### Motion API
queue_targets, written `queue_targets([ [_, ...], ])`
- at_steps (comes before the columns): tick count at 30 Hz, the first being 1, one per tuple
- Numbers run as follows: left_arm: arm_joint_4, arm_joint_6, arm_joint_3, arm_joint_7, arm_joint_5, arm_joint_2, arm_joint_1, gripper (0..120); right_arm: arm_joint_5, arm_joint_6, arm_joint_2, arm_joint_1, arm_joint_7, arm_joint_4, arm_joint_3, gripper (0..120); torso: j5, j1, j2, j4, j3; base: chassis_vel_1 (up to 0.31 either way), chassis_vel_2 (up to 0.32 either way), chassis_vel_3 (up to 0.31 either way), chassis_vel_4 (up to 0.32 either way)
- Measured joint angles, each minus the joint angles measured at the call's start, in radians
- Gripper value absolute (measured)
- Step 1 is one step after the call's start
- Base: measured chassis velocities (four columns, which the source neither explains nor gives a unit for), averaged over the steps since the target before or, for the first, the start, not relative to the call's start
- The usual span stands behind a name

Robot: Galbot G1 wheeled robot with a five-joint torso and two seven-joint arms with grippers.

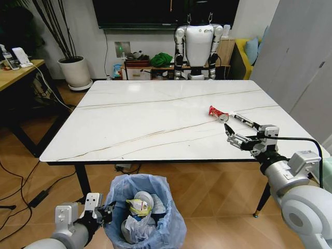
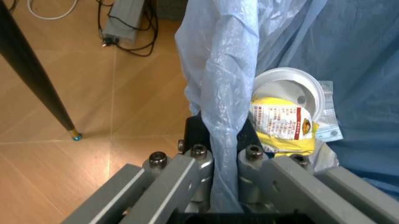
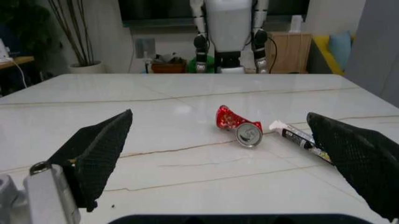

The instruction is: Pick up the trash bin and place the trash from the table into it.

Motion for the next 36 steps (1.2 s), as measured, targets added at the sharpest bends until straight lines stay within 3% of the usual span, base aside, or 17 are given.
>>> queue_targets([
  [27,0.0,0.0,0.001,0.0,0.01,-0.014,0.019,0,-0.005,0.021,-0.016,0.017,-0.009,-0.041,-0.024,100,0.0002,0.0,0.0,0.0,0.0,-0.125,-0.121,0.122,0.123],
  [36,0.0,0.0,0.002,0.002,0.017,-0.019,0.024,0,0.092,0.025,-0.134,0.151,-0.018,-0.192,-0.113,100,-0.0001,0.0,0.0,0.0002,0.0,-0.003,0.0,-0.004,0.004],
])
